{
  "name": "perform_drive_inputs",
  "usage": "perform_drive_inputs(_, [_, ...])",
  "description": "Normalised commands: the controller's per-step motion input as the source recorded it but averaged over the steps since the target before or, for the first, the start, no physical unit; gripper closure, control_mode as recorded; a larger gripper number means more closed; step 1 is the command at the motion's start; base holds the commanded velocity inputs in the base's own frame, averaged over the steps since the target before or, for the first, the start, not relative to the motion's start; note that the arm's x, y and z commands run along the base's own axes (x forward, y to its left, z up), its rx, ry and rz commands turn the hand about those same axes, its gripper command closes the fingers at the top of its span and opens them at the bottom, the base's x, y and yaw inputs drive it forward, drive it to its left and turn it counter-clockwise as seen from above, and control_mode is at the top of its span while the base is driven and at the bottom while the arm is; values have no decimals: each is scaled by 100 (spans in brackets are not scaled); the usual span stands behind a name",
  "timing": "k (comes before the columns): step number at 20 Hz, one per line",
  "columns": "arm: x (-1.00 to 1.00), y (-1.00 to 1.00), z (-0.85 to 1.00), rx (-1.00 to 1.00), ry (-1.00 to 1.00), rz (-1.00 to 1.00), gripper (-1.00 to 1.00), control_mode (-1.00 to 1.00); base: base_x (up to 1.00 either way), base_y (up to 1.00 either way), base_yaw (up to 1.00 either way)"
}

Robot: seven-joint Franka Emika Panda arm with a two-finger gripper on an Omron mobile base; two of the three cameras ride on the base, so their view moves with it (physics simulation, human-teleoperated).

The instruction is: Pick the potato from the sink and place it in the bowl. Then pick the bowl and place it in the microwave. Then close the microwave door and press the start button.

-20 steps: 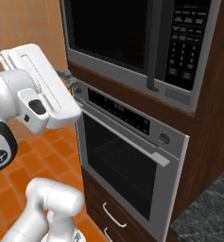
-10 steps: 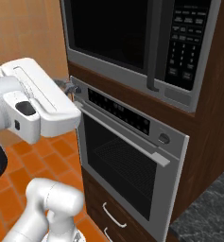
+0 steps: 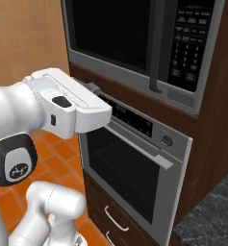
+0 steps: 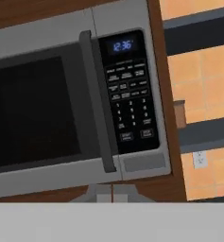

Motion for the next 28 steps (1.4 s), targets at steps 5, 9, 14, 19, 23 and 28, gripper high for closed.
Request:
perform_drive_inputs(5, [75,-33,-26,-9,6,3,100,-100,0,0,0])
perform_drive_inputs(9, [9,-30,-10,-13,3,-9,100,-100,0,0,0])
perform_drive_inputs(14, [6,-50,0,-2,0,-1,100,-100,0,0,0])
perform_drive_inputs(19, [23,-47,0,0,0,0,100,-100,0,0,0])
perform_drive_inputs(23, [39,0,0,0,0,0,100,-100,0,0,0])
perform_drive_inputs(28, [35,-30,0,1,0,1,100,-100,0,0,0])
